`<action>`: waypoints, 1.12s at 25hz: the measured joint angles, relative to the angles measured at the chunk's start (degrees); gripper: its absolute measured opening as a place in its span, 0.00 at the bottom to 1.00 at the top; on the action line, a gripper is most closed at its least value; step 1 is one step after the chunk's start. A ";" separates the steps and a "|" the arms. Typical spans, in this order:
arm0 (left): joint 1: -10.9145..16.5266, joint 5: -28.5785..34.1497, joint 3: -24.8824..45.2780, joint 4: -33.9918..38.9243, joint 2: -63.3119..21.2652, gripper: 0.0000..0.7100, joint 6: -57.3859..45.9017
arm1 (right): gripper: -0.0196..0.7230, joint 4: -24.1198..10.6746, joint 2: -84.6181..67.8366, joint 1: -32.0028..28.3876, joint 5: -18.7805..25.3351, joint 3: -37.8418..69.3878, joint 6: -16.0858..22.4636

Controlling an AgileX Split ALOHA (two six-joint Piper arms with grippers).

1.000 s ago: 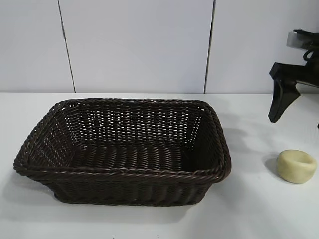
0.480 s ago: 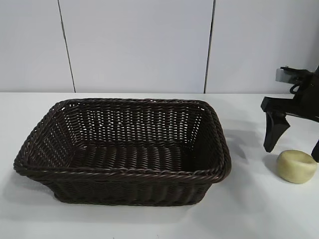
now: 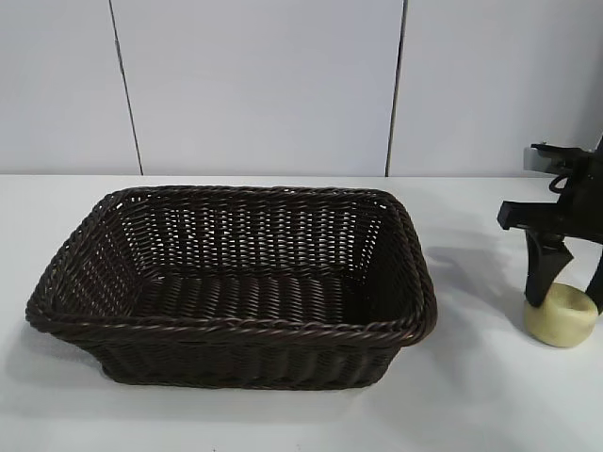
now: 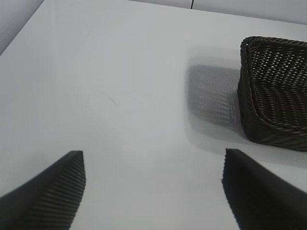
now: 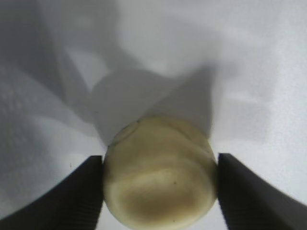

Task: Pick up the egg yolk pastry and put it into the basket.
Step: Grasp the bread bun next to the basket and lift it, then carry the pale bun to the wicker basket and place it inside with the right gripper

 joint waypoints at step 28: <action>0.00 0.00 0.00 0.00 0.00 0.80 0.00 | 0.06 6.72 -30.71 1.61 7.88 0.17 -1.19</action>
